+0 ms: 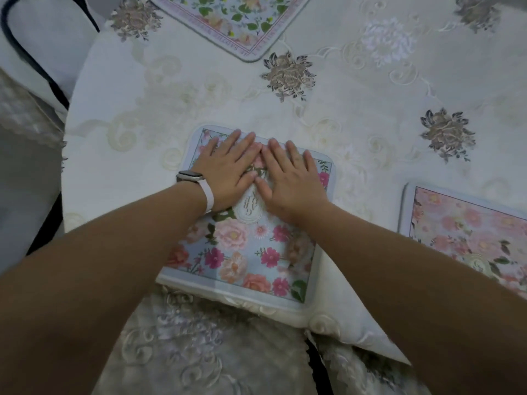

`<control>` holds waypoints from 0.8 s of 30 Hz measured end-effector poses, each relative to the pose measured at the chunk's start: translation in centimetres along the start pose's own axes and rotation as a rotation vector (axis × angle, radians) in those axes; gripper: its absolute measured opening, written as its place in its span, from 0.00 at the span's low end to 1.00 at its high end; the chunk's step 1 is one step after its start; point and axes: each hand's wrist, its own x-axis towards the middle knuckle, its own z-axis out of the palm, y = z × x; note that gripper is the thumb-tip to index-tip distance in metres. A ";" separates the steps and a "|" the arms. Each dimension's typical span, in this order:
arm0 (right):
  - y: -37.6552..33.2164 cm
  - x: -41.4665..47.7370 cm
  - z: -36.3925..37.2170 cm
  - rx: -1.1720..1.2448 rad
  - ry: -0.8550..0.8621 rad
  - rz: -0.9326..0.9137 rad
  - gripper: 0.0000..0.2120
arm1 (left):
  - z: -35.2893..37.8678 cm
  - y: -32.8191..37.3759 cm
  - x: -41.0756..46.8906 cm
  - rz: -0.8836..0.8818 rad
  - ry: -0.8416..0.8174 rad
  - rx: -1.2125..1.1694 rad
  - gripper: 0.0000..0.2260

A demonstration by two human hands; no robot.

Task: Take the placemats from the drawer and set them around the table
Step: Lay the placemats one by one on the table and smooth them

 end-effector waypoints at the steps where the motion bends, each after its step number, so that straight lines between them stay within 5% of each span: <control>1: 0.4 0.5 -0.1 0.004 0.010 0.004 0.32 | -0.1 -0.3 0.8 0.003 0.008 0.002 0.29; 6: 2.0 2.6 -0.7 0.059 0.062 0.063 0.31 | -0.3 -1.2 2.9 -0.028 0.047 0.008 0.29; 11: 3.3 2.6 -0.9 0.055 0.047 0.169 0.33 | 0.0 -2.4 2.0 -0.286 0.066 -0.045 0.33; 24: 3.3 -5.8 0.3 0.108 0.052 0.352 0.34 | 1.7 -2.1 -10.2 -0.414 0.081 -0.100 0.33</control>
